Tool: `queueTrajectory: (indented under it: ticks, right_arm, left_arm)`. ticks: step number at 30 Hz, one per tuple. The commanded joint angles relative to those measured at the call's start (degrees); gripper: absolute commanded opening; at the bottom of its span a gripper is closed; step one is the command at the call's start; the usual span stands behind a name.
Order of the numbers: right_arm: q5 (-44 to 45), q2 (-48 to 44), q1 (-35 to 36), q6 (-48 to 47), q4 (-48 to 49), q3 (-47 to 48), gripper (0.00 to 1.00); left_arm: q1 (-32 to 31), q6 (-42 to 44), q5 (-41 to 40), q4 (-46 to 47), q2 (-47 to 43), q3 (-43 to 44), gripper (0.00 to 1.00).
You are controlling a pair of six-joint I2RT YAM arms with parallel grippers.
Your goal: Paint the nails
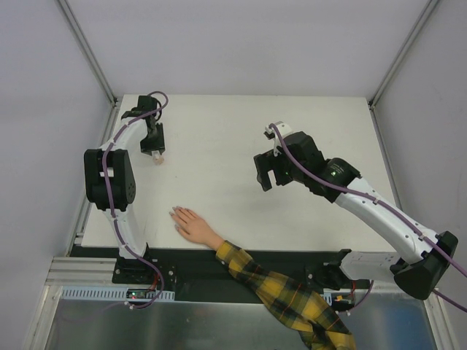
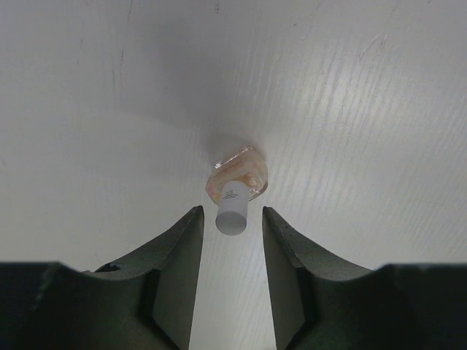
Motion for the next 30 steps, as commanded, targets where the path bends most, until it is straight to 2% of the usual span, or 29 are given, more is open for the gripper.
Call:
queueTrajectory:
  ticks: [1,13,16,17,20,24,27,29,30]
  right_arm:
    - [-0.63,0.07,0.05,0.49,0.66,0.43,0.96]
    - [-0.54,-0.28,0.05,0.57,0.66,0.17,0.96]
    - [-0.63,-0.19,0.05,0.57,0.66,0.08,0.96]
    - [-0.63,-0.19,0.05,0.57,0.66,0.08,0.96]
    - [-0.72,-0.11,-0.03,0.22,0.83,-0.1,0.96]
    - [-1.15,-0.02,0.05,-2.57,2.41,-0.62,0.96]
    - [-7.12,-0.19,-0.03,-8.01,5.47,-1.68,0.96]
    - [-16.13,-0.11,0.05,-11.01,7.15,-2.47,0.98]
    - [-18.8,-0.02,0.14,-13.38,8.9,-2.82,0.98]
  left_arm:
    - [0.14,0.37,0.22,-0.13,0.71,0.32,0.37]
    - [-0.04,0.63,0.05,-0.13,2.46,1.81,0.34]
    - [-0.04,0.9,0.13,-0.13,2.9,2.25,0.27]
    - [0.05,0.98,0.65,-0.3,2.99,2.6,0.18]
    - [0.05,1.34,1.1,-0.3,2.73,2.78,0.0]
    - [-1.35,1.69,2.23,-0.92,-1.04,0.33,0.0]
    - [-5.65,2.13,5.91,-4.24,-6.84,-2.31,0.0]
    - [-9.33,1.26,11.53,-7.32,-11.39,-3.63,0.0]
    - [-10.48,0.73,17.48,-10.21,-12.99,-4.33,0.0]
